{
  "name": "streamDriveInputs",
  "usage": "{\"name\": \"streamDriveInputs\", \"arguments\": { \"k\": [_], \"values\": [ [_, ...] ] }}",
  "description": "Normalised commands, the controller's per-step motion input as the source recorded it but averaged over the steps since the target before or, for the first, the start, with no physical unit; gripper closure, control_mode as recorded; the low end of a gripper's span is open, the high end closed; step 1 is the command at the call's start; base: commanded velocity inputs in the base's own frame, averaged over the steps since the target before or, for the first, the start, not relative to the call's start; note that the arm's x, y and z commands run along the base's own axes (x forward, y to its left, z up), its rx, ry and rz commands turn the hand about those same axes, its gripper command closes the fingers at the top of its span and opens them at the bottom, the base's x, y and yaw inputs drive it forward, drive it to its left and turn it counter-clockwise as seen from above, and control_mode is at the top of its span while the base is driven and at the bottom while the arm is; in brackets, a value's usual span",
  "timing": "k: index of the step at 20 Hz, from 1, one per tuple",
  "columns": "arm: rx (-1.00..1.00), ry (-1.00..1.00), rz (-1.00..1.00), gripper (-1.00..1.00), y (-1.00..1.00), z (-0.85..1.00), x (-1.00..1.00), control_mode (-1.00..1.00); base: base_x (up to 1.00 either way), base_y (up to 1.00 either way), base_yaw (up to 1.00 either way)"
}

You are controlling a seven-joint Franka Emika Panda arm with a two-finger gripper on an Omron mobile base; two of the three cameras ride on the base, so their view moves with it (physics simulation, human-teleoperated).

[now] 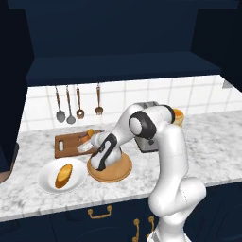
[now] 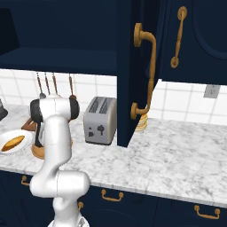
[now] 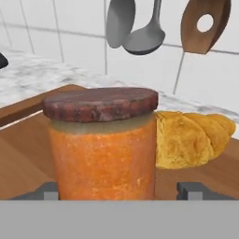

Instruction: From the different types of pastries on the counter, select a croissant and place it on the cutting board. Then retrieve a jar of jam from the cabinet and place it alongside the croissant on the cutting board.

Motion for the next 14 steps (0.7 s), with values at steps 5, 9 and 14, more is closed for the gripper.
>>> {"name": "streamDriveInputs", "arguments": {
  "k": [5,9,14],
  "values": [
    [0.14,-0.05,-0.04,-1.00,-0.23,-0.45,-0.46,-1.00,0.00,0.00,0.00],
    [0.17,-0.10,-0.02,-1.00,-0.46,-0.23,-0.65,-1.00,0.00,0.00,0.00],
    [0.14,-0.13,-0.03,-1.00,-0.39,-0.17,-0.71,-1.00,0.00,0.00,0.00]
  ]
}}
